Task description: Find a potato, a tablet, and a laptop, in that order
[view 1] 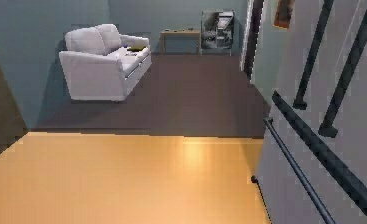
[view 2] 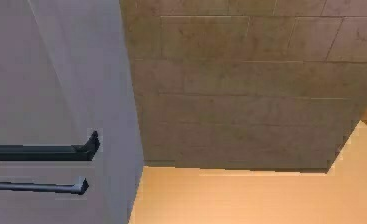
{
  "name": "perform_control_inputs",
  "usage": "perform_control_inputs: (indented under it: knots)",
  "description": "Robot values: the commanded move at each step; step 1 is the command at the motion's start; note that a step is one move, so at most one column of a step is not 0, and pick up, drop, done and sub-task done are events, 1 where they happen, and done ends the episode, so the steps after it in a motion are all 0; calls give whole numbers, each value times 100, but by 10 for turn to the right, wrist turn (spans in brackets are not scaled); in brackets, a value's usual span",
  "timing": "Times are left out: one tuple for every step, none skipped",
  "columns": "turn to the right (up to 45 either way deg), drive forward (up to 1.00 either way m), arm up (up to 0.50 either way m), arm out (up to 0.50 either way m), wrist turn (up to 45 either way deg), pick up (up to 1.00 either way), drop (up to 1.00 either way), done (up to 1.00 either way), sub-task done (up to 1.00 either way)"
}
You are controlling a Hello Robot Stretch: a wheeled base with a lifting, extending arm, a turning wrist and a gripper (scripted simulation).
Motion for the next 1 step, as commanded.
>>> perform_control_inputs:
  knots:
    - [30,0,0,0,0,0,0,0,0]
